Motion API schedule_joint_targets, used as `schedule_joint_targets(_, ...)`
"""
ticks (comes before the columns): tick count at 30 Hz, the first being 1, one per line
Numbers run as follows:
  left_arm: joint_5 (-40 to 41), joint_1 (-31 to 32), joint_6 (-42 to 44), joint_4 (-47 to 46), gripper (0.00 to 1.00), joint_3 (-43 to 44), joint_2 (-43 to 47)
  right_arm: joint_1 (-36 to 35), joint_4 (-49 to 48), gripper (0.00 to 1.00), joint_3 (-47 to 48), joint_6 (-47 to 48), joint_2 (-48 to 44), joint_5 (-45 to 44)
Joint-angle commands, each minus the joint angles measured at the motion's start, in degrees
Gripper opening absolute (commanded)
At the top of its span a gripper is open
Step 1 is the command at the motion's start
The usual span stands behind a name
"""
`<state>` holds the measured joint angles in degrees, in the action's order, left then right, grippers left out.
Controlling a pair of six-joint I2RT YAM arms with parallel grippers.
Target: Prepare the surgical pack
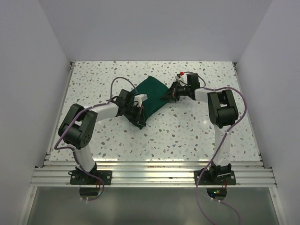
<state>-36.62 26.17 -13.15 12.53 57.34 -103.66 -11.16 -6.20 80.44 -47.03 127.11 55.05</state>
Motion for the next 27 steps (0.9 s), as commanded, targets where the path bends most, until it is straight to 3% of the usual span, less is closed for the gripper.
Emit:
schedule_joint_targets(1, 9.6, -4.5, 4.9, 2.5, 0.00, 1.9, -2.3, -0.3, 5.9, 0.10, -2.5, 4.8, -0.2, -3.8)
schedule_joint_targets(7, 10.9, -6.1, 7.9, 5.5, 0.00, -0.4, 1.9, -0.2, 8.2, 0.10, -5.6, 8.5, -3.4, -4.1)
schedule_joint_targets(12, 8.8, -6.1, 4.1, 5.8, 0.01, -3.9, 11.7, -0.3, 10.4, 0.10, -5.2, 9.3, -8.2, -4.1)
schedule_joint_targets(18, 8.8, -6.1, -0.9, 7.3, 0.09, -6.0, 22.9, -0.6, 11.6, 0.11, -1.8, 7.4, -13.0, -2.1)
schedule_joint_targets(23, 10.0, -6.3, -3.4, 8.8, 0.14, -5.0, 26.2, -5.5, 8.9, 0.11, 4.2, 3.9, -8.8, -1.3)
schedule_joint_targets(27, 9.7, -6.9, -4.7, 9.5, 0.16, -3.7, 27.3, -10.1, 0.2, 0.11, 5.3, -2.7, -4.4, -1.7)
